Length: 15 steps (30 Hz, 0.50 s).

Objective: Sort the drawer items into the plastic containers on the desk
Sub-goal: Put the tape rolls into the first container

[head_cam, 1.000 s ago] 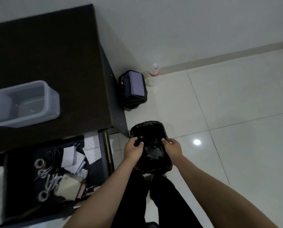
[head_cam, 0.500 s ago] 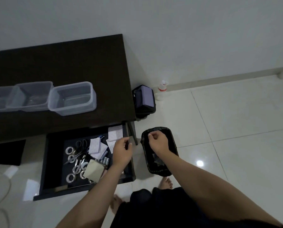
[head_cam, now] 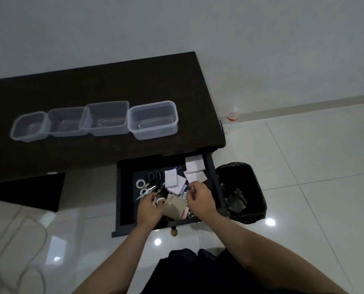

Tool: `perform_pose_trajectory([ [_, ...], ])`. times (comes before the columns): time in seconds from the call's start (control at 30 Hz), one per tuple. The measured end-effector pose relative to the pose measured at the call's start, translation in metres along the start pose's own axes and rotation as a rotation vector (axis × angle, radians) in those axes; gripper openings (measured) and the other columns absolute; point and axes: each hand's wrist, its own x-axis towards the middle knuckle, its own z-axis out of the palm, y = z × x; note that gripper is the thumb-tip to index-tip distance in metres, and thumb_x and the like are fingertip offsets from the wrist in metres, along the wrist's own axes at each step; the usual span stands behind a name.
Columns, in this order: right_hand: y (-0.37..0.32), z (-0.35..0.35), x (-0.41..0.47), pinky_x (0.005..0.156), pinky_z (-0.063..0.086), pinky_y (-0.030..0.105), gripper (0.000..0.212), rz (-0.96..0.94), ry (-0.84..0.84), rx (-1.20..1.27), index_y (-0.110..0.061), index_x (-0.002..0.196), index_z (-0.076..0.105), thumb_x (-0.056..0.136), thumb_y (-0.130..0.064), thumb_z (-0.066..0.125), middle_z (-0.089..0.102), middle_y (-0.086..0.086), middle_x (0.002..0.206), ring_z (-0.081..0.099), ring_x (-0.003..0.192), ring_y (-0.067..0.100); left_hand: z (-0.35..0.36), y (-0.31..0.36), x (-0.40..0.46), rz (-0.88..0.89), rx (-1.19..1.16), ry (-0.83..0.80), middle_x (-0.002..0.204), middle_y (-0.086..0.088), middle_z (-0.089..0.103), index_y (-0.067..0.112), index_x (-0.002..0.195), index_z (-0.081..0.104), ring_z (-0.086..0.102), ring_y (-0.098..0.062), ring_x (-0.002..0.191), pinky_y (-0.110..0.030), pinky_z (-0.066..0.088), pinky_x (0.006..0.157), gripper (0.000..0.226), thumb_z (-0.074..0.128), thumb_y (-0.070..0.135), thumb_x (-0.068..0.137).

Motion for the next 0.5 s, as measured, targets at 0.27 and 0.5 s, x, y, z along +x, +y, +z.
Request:
perform_pose_trajectory([
  [0.27, -0.003, 0.031, -0.003, 0.078, 0.047, 0.033, 0.04, 0.133, -0.127, -0.121, -0.017, 0.12, 0.048, 0.082, -0.018, 0.063, 0.045, 0.009, 0.119, 0.057, 0.099, 0.028, -0.025, -0.037, 0.018, -0.045, 0.123, -0.157, 0.131, -0.008, 0.049, 0.019, 0.129, 0.053, 0.053, -0.026, 0.116, -0.037, 0.046, 0.099, 0.055, 0.07, 0.031, 0.078],
  [0.5, 0.006, 0.038, 0.03, 0.093, 0.046, 0.042, 0.063, 0.207, -0.279, -0.33, -0.023, 0.134, 0.038, 0.079, -0.029, 0.069, 0.036, 0.01, 0.132, 0.038, 0.123, 0.032, -0.019, -0.044, 0.032, -0.101, 0.209, -0.227, 0.149, -0.008, 0.027, 0.026, 0.139, 0.04, 0.035, -0.033, 0.133, -0.04, 0.037, 0.107, 0.066, 0.068, 0.032, 0.079],
])
